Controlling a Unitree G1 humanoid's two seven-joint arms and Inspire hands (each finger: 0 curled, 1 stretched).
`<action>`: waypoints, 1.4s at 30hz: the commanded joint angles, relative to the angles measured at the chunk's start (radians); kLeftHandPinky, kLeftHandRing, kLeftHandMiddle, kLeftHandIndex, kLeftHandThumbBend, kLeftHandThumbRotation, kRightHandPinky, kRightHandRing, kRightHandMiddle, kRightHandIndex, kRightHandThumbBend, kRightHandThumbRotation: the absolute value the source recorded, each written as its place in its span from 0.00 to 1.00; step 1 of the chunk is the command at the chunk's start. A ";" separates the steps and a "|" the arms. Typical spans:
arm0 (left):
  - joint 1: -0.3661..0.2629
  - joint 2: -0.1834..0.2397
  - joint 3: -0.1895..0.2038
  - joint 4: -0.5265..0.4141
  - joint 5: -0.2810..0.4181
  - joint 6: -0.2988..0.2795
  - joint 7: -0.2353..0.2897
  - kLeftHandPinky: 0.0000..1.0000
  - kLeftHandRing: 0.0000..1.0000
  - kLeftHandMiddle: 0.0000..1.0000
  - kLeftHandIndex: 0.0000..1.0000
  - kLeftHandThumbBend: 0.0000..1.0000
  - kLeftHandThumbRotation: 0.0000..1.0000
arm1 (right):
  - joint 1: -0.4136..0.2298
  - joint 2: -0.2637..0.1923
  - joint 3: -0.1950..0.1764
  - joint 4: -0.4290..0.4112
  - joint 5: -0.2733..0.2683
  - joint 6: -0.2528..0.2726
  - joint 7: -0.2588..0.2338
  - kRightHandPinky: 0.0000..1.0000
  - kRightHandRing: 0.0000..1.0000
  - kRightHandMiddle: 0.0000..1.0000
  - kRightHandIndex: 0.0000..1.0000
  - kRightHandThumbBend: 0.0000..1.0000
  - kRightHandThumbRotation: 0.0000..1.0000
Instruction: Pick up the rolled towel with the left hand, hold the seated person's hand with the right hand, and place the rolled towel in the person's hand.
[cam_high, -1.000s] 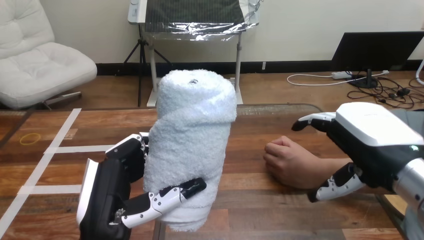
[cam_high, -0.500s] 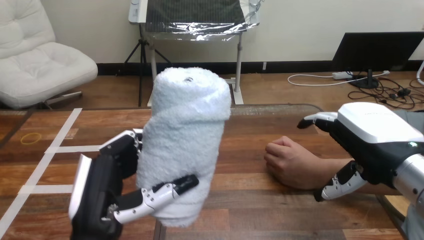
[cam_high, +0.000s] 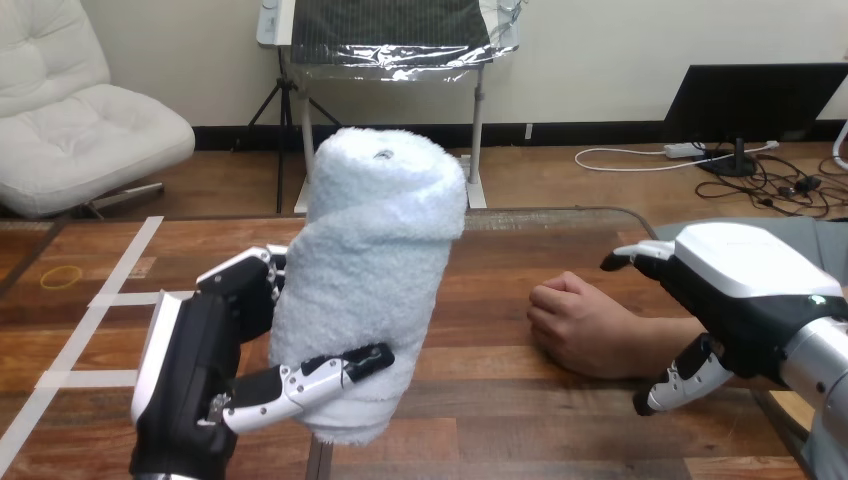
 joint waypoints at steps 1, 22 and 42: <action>-0.084 -0.004 0.008 -0.015 0.001 -0.001 -0.007 0.39 0.39 0.44 0.54 0.58 0.07 | -0.051 -0.006 -0.006 0.007 -0.032 0.004 -0.026 0.86 0.95 0.94 0.88 0.77 0.04; -0.123 -0.003 0.001 0.001 0.043 0.019 -0.027 0.38 0.39 0.44 0.55 0.58 0.09 | -0.072 0.000 0.020 0.056 -0.082 0.088 0.051 0.89 0.95 0.96 0.92 0.69 0.09; -0.178 0.002 0.006 0.011 0.132 0.060 -0.021 0.25 0.31 0.43 0.54 0.59 0.14 | -0.110 -0.006 0.062 0.174 -0.110 0.108 0.050 0.90 0.95 0.96 0.92 0.66 0.11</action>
